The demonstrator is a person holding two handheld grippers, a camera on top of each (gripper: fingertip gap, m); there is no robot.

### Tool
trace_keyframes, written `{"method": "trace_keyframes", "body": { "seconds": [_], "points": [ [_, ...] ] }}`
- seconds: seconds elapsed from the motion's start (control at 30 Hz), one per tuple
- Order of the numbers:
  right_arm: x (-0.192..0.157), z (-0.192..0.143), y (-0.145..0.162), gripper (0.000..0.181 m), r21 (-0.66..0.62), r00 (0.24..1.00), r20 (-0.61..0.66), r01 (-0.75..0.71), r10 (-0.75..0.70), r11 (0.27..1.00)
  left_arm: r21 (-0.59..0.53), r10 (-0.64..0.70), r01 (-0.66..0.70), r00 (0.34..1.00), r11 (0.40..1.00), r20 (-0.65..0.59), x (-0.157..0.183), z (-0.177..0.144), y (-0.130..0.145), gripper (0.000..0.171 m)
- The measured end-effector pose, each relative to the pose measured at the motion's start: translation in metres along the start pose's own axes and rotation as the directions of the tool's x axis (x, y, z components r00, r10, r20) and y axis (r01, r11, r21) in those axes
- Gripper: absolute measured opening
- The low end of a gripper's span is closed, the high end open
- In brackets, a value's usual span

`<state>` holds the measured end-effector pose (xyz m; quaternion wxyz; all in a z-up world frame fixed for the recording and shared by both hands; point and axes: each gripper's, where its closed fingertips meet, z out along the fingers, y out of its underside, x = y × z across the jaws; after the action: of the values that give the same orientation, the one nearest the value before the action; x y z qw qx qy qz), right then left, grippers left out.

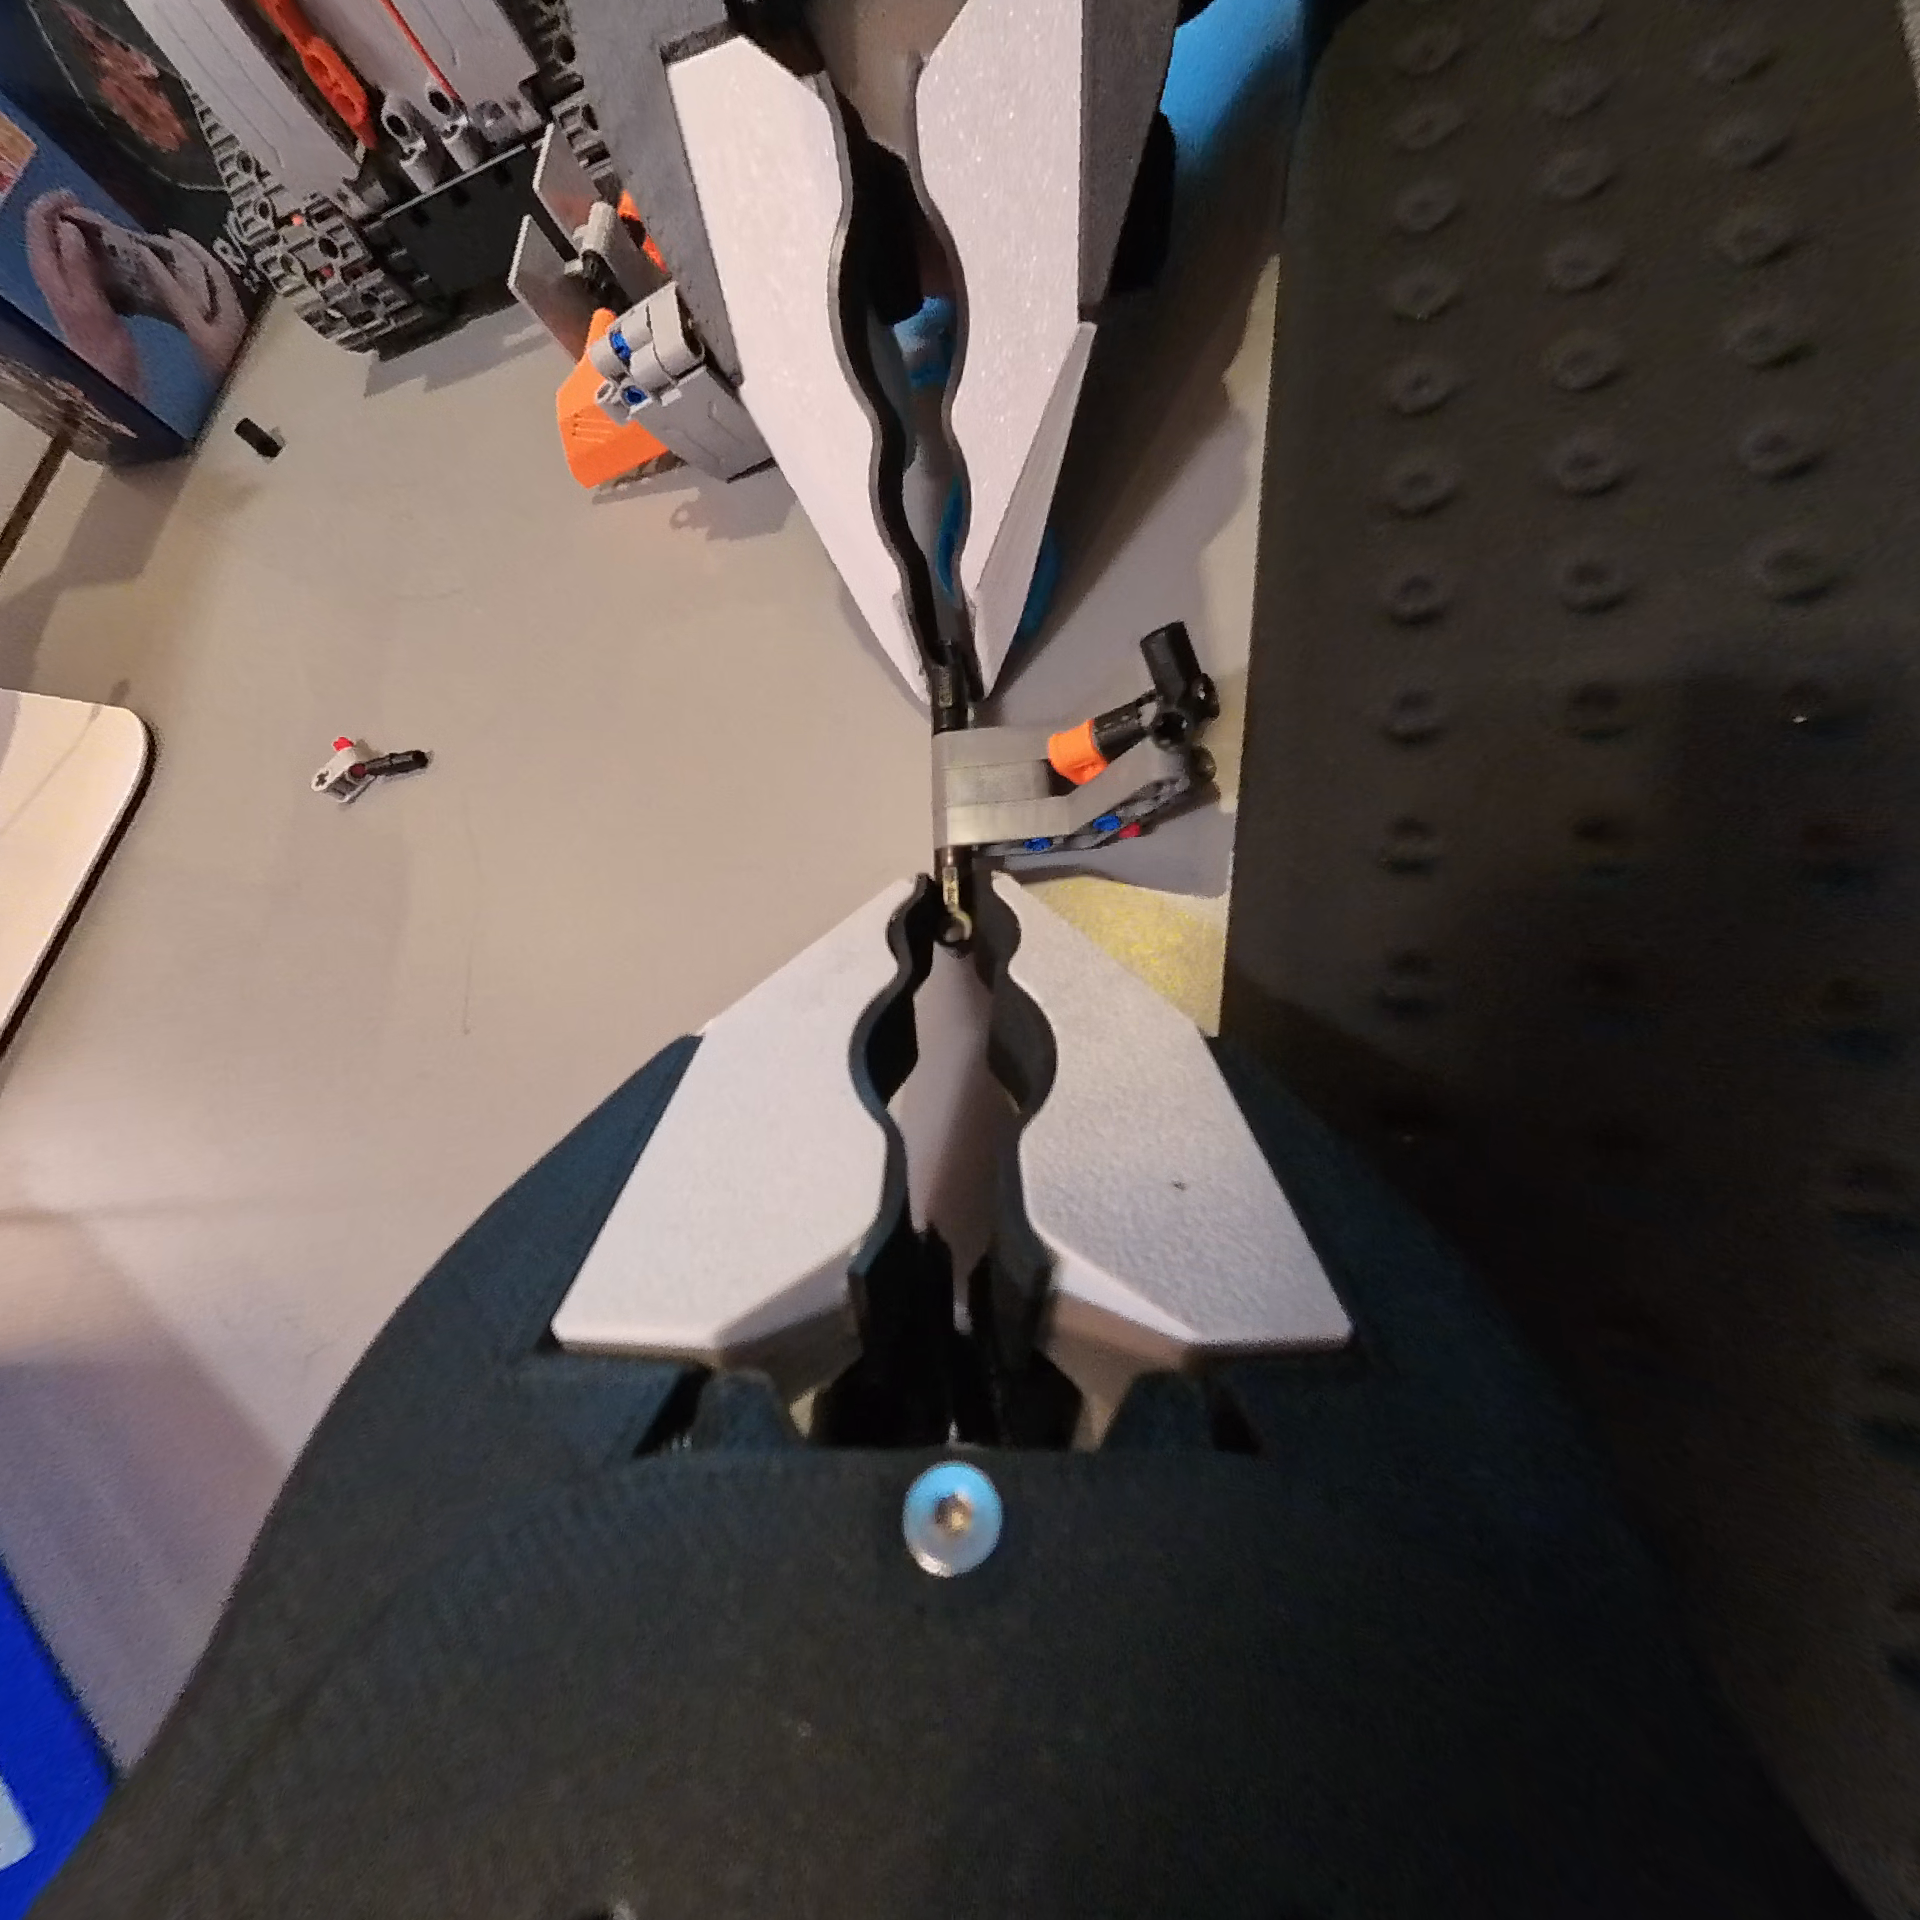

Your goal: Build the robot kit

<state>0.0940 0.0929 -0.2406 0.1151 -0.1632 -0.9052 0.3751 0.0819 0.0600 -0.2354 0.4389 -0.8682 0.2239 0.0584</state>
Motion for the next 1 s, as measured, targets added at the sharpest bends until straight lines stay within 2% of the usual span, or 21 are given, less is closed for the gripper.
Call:
{"method": "trace_keyframes", "body": {
  "seconds": [0.23,0.53,0.6,0.8,1.0],
  "points": [
    [-0.003,0.002,-0.001,0.003,-0.027,1.0,0.007,0.027,-0.026,0.999,-0.028,0.031,-0.03,0.999,0.999,0.024,0.0,0.003,0.002,0.004],
    [0.002,0.0,-0.001,0.004,-0.036,0.999,-0.026,0.031,-0.032,0.999,-0.011,0.017,-0.017,1.0,1.0,0.021,-0.001,0.003,-0.001,0.004],
    [0.009,-0.01,-0.011,0.005,0.02,0.998,-0.056,0.007,-0.006,1.0,0.027,0.008,-0.01,0.999,1.0,0.054,-0.01,-0.002,-0.008,0.006],
    [0.029,-0.043,-0.033,0.025,0.12,0.985,-0.167,-0.031,0.051,0.992,0.107,-0.02,0.001,0.983,0.994,0.181,-0.042,-0.02,-0.028,0.006],
    [0.041,-0.072,-0.052,0.042,0.207,0.968,-0.237,-0.034,0.084,0.978,0.172,-0.117,0.071,0.954,0.983,0.275,-0.081,-0.034,-0.049,0.006]
  ]
}}
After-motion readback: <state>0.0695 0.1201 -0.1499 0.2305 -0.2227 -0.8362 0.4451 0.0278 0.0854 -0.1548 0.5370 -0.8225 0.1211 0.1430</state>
